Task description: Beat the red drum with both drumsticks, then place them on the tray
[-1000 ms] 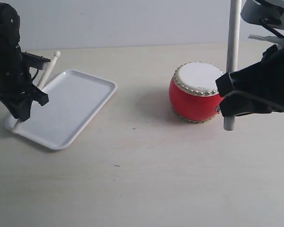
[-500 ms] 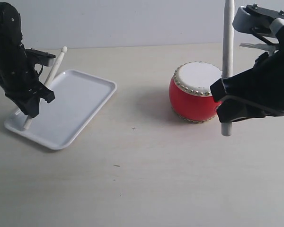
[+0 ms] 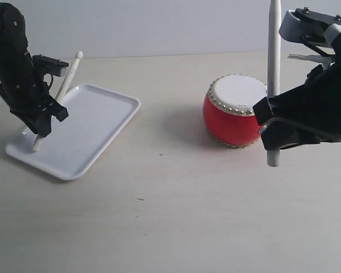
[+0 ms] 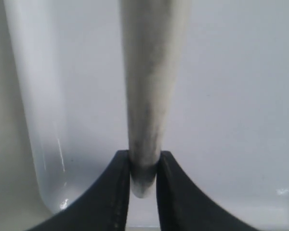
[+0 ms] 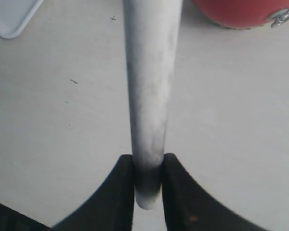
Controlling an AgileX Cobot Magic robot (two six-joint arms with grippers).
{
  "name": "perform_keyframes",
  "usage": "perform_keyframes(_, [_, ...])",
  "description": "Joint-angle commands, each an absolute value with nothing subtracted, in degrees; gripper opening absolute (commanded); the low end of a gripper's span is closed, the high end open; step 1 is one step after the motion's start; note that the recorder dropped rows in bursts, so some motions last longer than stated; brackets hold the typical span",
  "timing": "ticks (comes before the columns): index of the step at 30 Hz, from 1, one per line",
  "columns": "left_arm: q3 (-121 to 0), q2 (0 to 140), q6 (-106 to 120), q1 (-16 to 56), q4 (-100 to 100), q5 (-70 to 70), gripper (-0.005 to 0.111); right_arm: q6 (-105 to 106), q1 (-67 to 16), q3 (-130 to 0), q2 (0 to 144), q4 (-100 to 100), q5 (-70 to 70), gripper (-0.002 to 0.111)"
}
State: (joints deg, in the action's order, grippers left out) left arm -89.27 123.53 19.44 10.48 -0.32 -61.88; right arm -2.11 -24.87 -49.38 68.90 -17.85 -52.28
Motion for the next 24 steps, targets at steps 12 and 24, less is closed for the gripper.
perform_keyframes(12, [-89.5, 126.0, 19.5, 10.6, -3.6, -60.9, 0.000, -1.5, -24.7, -49.5, 68.8, -17.6, -51.3, 0.000])
perform_keyframes(24, [-89.5, 125.7, 18.2, 10.6, -3.8, -61.3, 0.040, -1.5, -24.7, -49.5, 68.8, -17.6, -51.2, 0.000])
